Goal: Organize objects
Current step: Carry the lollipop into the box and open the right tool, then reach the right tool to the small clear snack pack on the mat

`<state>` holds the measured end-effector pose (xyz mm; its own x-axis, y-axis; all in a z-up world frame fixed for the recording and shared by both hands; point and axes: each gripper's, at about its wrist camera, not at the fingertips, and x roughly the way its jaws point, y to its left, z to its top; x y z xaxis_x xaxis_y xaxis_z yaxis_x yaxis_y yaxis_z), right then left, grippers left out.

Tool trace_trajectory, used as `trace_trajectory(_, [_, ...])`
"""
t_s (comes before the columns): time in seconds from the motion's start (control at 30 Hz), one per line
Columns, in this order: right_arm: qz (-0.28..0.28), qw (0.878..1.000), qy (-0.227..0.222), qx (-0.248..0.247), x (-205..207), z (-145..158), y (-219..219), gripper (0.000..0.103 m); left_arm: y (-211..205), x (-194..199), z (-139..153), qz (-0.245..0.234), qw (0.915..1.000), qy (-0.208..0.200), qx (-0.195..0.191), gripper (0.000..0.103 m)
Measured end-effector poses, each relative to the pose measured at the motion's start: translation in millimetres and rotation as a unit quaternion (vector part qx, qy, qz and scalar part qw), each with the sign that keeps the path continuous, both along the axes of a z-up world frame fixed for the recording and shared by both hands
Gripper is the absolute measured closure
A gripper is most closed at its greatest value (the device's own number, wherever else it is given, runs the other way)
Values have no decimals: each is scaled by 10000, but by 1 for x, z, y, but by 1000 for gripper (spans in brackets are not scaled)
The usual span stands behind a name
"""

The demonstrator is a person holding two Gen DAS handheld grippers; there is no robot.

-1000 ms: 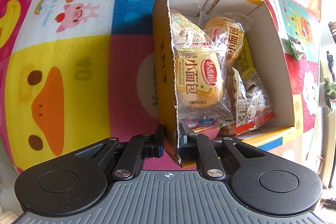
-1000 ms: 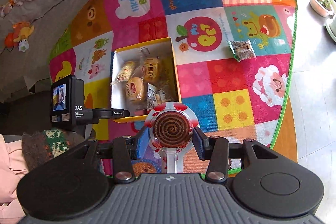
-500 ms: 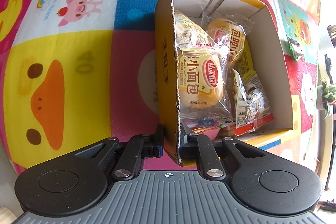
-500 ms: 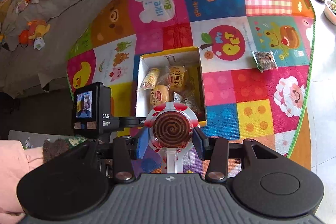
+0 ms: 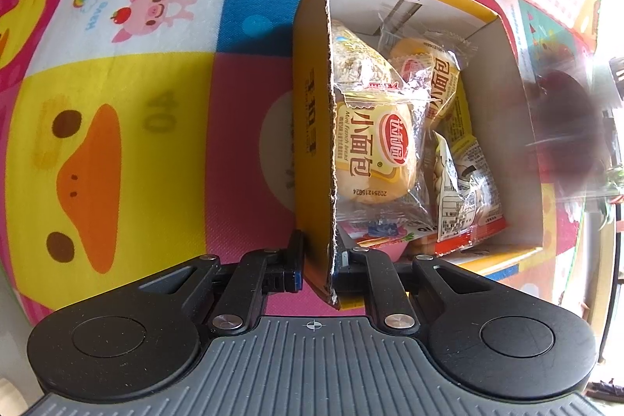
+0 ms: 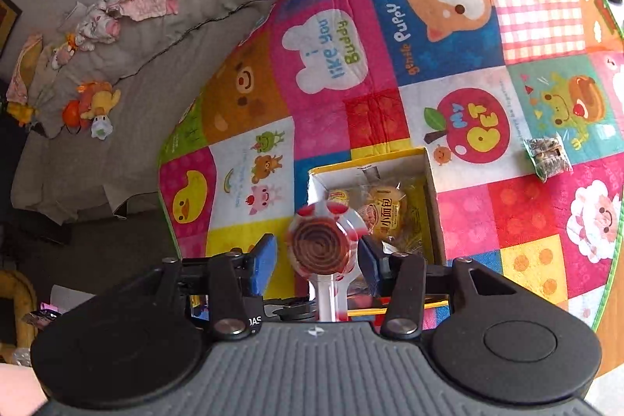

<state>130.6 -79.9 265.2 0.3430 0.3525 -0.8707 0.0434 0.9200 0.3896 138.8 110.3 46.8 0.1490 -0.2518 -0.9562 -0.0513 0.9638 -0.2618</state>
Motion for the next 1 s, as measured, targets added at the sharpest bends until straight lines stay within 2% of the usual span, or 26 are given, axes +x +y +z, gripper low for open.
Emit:
trace_trajectory(0.07, [-126,9998,68,-112,-3,-5,-14,56,0,0,0,61,10000,16,-10,88])
trace_trajectory(0.17, [-332,9986,300,-289,-10,-19,-41,47,-1,0,1,142,9999,58,34,88])
trace_trajectory(0.37, [-703,9911,968,-581,-34,-52,-96,46,-8,7,1,248,9995,174,29,88])
trace_trajectory(0.47, [-807,9880,1147,-649,-41,-61,-119,46,-12,12,1,335,9991,242,48,89])
trace_trajectory(0.53, [-826,9866,1159,-794,-38,-67,-132,40,-11,12,0,440,9985,310,57,89])
trace_trajectory(0.73, [-785,9842,1169,-1072,0,-91,-175,38,-11,10,1,537,9979,352,119,89])
trace_trajectory(0.9, [-1073,9821,1400,-662,46,-125,-211,34,-17,7,3,518,9977,366,225,90])
trace_trajectory(1.0, [-1352,9764,1616,-475,71,-143,-222,34,-19,6,4,566,9972,394,279,91])
